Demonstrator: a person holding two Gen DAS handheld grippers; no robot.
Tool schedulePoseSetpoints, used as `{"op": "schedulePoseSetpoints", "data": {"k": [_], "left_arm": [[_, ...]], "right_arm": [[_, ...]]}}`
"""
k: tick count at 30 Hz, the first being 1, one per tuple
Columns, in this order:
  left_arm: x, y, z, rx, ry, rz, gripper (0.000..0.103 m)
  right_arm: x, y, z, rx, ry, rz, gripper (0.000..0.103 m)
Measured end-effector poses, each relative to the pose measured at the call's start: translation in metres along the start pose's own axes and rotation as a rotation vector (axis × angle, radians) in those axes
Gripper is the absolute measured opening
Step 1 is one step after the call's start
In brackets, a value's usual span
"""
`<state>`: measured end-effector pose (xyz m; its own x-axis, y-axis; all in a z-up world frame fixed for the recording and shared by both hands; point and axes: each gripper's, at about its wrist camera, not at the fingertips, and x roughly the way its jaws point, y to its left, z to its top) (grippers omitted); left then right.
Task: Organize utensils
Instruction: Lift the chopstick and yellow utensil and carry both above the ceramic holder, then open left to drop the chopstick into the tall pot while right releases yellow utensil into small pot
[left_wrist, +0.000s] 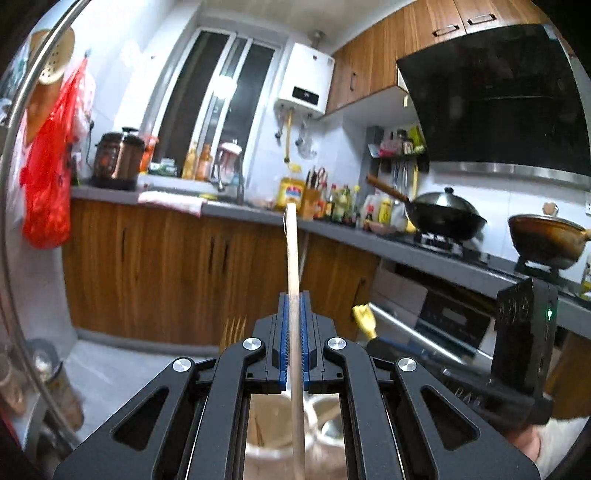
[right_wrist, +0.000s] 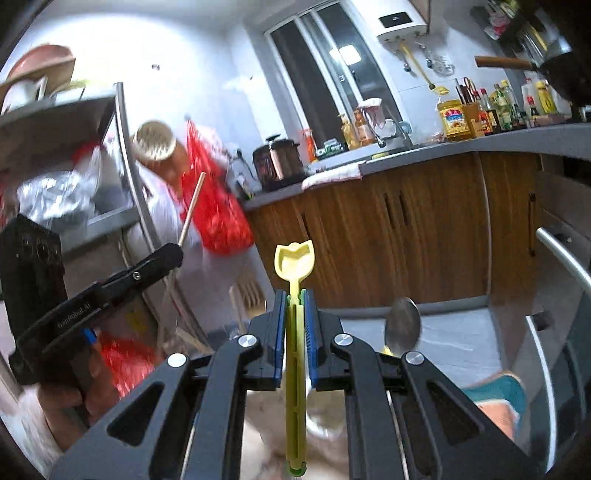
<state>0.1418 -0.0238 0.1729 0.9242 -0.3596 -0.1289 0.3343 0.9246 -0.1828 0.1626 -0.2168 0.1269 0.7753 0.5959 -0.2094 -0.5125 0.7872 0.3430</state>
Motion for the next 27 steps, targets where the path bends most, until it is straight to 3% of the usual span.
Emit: {"op": "schedulePoseSetpoints", "data": {"k": [4,16,24,27], "left_arm": [[0.021,-0.001,-0.004,0.01,-0.046,0.022,0.006],[0.029,0.004,-0.036,0.084,-0.132,0.062,0.006],[0.027,0.008,-0.052,0.086,-0.096,0.021,0.006],[0.022,0.01,-0.056,0.088,-0.094,0.013,0.006]], "right_arm": [[0.017,-0.007,-0.004,0.011,-0.033,-0.003,0.01],[0.027,0.001,-0.019,-0.151,-0.106,-0.092,0.01],[0.01,-0.008,-0.013,-0.089,-0.127,-0.037,0.01],[0.012,0.0,-0.012,-0.114,-0.139,-0.054,0.01]]}}
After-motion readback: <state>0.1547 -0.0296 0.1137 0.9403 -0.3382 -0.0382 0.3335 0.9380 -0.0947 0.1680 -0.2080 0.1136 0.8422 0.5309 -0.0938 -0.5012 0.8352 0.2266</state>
